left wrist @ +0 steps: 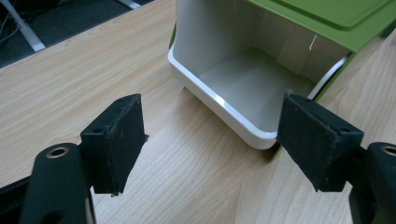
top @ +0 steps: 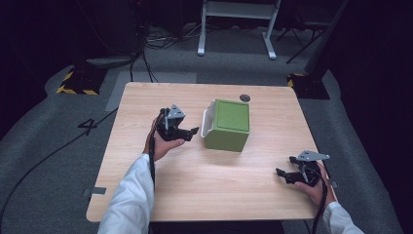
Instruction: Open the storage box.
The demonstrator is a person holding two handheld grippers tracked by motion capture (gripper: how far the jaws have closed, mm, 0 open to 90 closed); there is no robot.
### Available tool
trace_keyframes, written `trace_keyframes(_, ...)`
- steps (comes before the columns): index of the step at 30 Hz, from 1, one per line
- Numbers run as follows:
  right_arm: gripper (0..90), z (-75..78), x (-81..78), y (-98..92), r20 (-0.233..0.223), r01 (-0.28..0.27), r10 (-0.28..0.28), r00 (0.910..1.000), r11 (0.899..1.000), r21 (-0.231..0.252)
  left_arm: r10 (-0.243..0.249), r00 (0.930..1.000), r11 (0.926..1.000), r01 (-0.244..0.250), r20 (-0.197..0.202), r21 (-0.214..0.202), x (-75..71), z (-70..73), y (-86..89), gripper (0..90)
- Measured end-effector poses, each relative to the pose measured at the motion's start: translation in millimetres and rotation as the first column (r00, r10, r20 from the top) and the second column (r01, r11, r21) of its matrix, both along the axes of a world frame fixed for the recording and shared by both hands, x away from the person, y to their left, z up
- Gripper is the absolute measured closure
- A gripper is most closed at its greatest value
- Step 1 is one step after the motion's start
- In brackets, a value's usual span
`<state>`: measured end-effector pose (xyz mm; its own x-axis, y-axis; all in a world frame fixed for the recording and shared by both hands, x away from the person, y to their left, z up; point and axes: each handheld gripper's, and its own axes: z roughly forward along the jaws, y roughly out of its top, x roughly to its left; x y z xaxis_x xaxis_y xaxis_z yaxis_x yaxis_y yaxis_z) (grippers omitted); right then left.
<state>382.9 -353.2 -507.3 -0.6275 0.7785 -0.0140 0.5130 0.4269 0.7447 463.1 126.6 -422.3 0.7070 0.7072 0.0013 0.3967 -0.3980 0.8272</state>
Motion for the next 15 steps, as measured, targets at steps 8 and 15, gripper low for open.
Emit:
trace_keyframes(8, 16.6, 0.0, 0.0, 0.0, 0.000, 0.000, 0.000, 1.0000, 1.000, 0.000, 0.020, 0.9998, 0.9996, -0.021, 0.006, 0.018, 13.7, 0.7, -14.8, 25.5)
trace_keyframes(15, 16.6, 0.0, -0.2, -0.3, 0.000, -0.001, 0.001, 1.0000, 1.000, 0.000, 0.032, 0.9994, 0.9993, -0.032, -0.013, 0.021, 29.8, -5.7, -27.1, 26.9)
